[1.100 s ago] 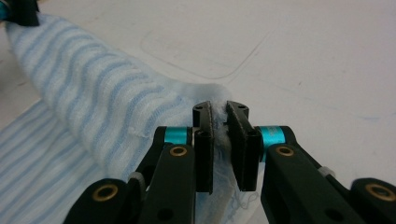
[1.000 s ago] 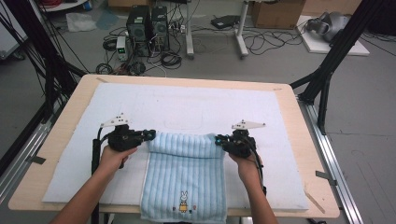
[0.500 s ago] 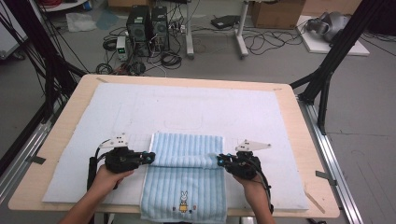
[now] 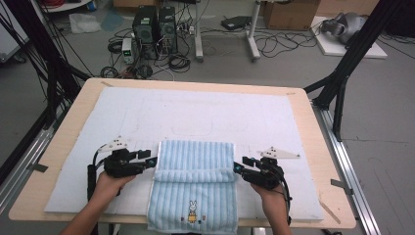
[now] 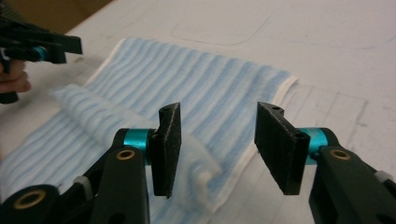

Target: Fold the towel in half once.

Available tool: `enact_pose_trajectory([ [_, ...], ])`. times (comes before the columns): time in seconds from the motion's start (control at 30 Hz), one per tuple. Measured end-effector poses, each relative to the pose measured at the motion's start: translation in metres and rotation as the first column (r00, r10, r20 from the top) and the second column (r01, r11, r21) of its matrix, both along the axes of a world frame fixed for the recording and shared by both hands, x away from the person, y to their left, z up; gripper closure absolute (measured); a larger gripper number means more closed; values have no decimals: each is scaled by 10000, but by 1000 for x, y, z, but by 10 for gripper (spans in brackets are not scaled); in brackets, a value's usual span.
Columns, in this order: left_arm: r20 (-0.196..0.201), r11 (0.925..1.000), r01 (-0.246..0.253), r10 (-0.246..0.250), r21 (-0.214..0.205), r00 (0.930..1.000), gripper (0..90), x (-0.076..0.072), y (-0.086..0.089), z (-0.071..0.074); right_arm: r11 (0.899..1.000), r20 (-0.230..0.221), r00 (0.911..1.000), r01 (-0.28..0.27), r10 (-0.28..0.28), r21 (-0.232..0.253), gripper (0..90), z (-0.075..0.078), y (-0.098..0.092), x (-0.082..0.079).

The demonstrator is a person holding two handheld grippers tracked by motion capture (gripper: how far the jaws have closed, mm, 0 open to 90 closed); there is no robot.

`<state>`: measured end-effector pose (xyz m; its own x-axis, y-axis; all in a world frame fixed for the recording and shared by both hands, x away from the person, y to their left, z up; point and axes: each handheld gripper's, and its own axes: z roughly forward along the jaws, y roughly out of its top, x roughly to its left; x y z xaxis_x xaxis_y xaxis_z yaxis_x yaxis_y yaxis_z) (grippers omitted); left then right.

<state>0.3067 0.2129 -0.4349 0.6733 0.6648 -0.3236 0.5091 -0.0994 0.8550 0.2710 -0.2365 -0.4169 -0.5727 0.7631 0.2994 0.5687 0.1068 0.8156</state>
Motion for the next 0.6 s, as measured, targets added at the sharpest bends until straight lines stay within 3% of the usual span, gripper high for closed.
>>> enact_pose_trajectory([
  [0.13,-92,9989,-474,474,-28,9988,498,21,2,2,9978,-178,9994,283,-294,-603,583,-6,11,22],
  [0.2,-119,9984,-565,565,-80,9983,501,26,1,2,9919,-248,9994,205,-238,-1252,597,-11,20,33],
  [0.27,-97,9980,-617,616,-94,9981,507,28,2,1,9860,-552,9984,-246,157,-1651,610,-17,28,39],
  [0.33,-143,9981,-620,621,58,9980,509,29,2,-2,9708,-744,9936,-991,847,-2183,596,-21,35,37],
  [0.43,-177,9982,-554,558,223,9983,509,31,3,-4,9555,-800,9813,-1892,1753,-2263,585,-22,38,24],
  [0.6,-137,9982,-564,566,178,9983,508,29,4,-4,9367,-947,9517,-3048,2922,-1725,581,-21,33,2],
])
